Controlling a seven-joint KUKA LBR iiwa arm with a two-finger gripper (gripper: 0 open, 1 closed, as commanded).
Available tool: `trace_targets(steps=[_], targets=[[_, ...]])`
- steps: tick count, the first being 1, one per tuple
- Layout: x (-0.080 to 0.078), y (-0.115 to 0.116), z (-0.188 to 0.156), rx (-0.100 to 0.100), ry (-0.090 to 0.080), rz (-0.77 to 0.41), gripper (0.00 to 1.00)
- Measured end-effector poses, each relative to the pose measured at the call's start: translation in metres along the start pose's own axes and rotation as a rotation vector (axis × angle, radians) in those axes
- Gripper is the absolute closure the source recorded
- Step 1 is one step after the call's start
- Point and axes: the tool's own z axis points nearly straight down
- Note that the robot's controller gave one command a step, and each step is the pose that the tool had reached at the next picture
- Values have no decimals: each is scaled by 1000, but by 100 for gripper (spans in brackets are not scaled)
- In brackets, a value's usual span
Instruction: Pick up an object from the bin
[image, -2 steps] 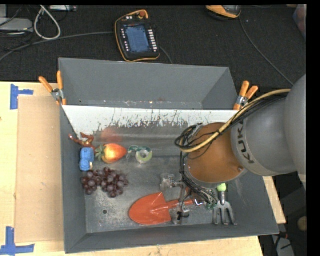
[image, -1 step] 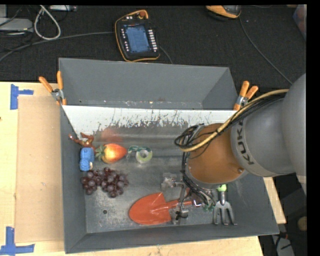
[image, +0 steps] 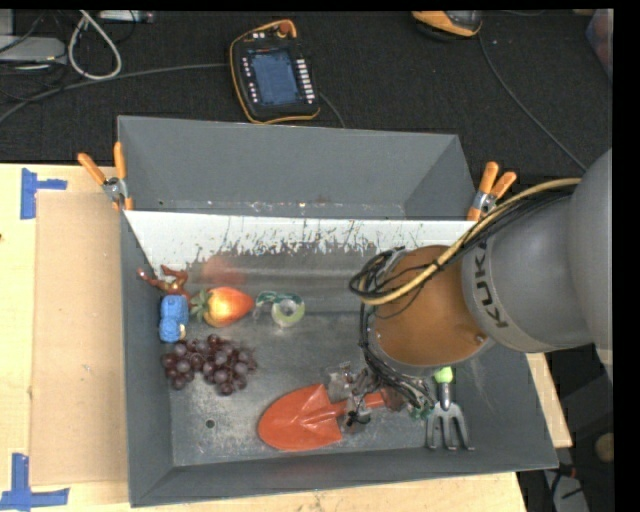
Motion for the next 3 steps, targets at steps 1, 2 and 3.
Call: trace_targets(steps=[1, 2, 3], targets=[[0, 0, 0, 0, 0, 0, 100], [2, 1, -18, -1, 6, 1, 100], [1, 1, -36, -1, 2, 1, 100]])
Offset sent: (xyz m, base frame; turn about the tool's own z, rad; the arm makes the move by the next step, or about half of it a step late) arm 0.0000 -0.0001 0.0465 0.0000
